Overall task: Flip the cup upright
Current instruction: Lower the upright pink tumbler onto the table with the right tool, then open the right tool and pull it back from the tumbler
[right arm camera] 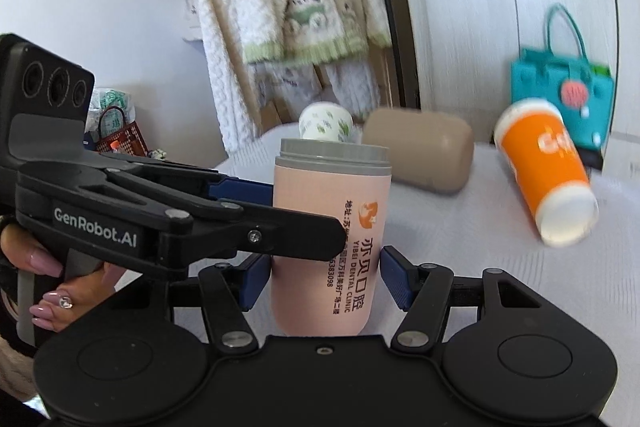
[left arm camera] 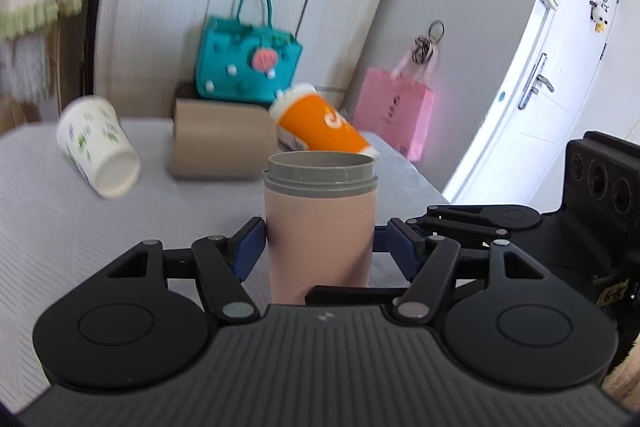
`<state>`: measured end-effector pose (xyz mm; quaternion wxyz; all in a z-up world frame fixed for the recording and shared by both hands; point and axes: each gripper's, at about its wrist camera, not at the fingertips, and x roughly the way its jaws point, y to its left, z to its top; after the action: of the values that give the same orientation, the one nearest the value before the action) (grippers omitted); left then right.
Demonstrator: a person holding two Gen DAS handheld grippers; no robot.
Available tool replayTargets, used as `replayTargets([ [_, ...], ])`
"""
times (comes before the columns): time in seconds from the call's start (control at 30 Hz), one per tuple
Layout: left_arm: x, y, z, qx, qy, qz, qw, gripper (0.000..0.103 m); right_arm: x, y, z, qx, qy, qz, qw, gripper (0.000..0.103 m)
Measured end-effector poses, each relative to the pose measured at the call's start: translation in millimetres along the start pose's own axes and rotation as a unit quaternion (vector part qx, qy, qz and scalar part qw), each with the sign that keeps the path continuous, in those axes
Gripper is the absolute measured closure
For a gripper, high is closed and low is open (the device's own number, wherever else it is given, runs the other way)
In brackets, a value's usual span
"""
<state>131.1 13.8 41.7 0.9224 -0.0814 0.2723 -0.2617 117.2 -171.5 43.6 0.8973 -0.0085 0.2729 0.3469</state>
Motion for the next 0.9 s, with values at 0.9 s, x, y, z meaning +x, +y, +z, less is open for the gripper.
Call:
replayTargets([
  [0.9, 23, 3, -12, 0.038, -0.039, 0.040, 0.9977, 0.034, 26, 1, -10, -0.095, -0.062, -0.071, 0.991, 0.034],
])
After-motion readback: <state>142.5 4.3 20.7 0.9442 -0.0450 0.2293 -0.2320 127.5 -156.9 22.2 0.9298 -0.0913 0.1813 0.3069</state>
